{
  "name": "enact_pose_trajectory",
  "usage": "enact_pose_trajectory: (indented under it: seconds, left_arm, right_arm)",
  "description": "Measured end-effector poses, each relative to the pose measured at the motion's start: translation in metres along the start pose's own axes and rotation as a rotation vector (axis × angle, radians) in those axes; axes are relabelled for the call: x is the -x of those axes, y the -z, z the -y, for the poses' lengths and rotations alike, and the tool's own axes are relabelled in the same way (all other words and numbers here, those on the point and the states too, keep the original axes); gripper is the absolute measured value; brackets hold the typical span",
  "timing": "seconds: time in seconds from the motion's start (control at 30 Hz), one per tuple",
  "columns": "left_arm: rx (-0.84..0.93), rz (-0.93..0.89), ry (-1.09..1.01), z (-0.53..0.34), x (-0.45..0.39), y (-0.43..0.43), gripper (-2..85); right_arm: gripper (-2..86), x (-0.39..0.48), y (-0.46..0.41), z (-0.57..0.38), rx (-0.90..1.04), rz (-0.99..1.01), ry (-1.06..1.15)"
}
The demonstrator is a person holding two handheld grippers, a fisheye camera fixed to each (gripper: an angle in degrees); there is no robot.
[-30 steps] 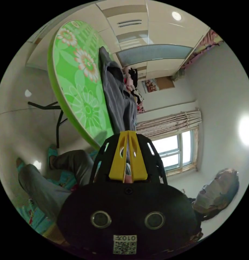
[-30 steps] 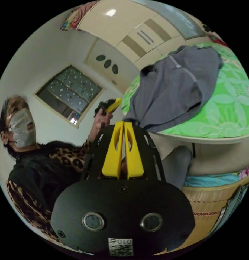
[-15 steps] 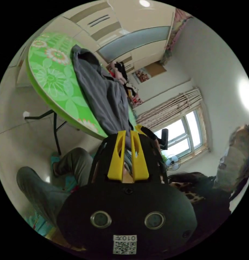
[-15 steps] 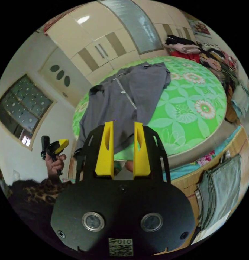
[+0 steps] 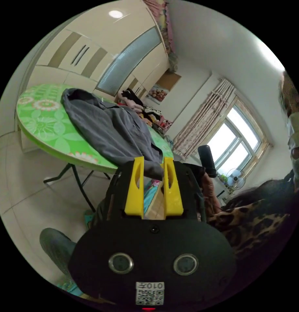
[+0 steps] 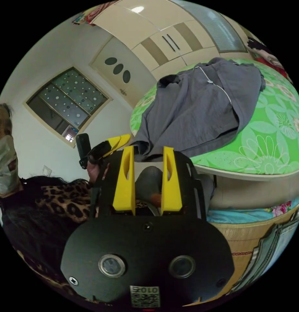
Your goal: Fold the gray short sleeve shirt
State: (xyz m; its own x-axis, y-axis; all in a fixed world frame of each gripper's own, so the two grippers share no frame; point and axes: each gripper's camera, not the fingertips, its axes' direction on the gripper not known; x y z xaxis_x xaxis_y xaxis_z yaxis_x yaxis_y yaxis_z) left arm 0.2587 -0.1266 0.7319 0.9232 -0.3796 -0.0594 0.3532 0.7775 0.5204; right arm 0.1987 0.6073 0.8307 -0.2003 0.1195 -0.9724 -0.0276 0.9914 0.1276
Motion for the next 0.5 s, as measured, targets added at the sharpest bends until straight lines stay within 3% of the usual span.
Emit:
enact_pose_trajectory:
  seconds: [0.1, 0.13, 0.2, 0.27, 0.5]
  left_arm:
    - [0.055, 0.046, 0.045, 0.004, -0.006, 0.006, 15.2]
    - [0.108, 0.037, 0.153, 0.004, 0.003, 0.009, 16.9]
    - [0.145, -0.059, 0.383, -0.005, 0.031, 0.012, 18.3]
    - [0.066, -0.252, 0.569, -0.021, 0.061, 0.008, 18.6]
    - [0.152, -0.406, 0.748, -0.020, 0.084, -0.053, 13.6]
  right_arm:
    - [12.3, -0.007, 0.005, -0.005, -0.031, 0.050, -0.043]
    - [12.1, -0.009, 0.008, -0.008, -0.049, 0.062, -0.051]
    - [11.6, -0.009, 0.010, -0.010, -0.072, 0.054, -0.061]
    - [11.3, -0.009, 0.011, -0.010, -0.080, 0.045, -0.068]
    - [9.8, -0.003, 0.013, -0.014, -0.091, 0.029, -0.095]
